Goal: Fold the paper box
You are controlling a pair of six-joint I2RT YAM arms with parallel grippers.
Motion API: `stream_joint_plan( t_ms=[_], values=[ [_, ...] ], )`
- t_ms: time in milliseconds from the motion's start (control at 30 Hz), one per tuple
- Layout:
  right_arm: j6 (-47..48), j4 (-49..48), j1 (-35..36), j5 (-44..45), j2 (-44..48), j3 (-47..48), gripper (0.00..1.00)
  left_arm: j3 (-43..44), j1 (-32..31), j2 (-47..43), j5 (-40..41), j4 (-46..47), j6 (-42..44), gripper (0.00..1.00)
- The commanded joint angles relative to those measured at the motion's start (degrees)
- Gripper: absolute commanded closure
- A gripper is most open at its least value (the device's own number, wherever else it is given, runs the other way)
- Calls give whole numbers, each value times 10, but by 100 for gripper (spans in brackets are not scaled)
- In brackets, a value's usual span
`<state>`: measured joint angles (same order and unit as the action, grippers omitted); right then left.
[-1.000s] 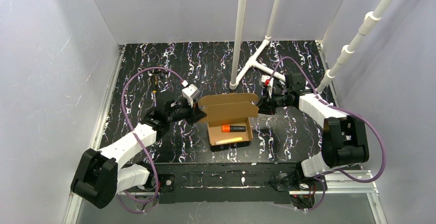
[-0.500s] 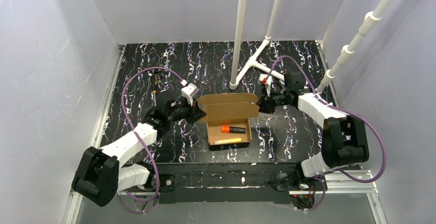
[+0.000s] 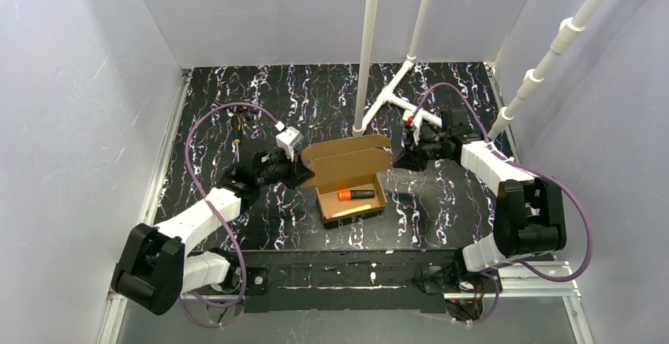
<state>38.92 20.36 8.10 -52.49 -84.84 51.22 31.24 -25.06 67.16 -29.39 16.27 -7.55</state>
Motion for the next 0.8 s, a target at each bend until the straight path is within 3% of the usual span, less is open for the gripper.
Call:
stream_joint_plan(
  t_ms=[0,133,533,767],
  values=[
    [-82,-102,5,89,8,10,79,9,3,-8,-11,9,3,99],
    [-133,-171,5,162,12,-10,78,7,3,-13,-16,10,6,98],
    [-62,-114,81,27,34,-15,83,6,2,-9,-14,17,-7,99],
    [-22,-73,85,62,56,-8,86,7,3,2,10,17,-24,99]
  ],
)
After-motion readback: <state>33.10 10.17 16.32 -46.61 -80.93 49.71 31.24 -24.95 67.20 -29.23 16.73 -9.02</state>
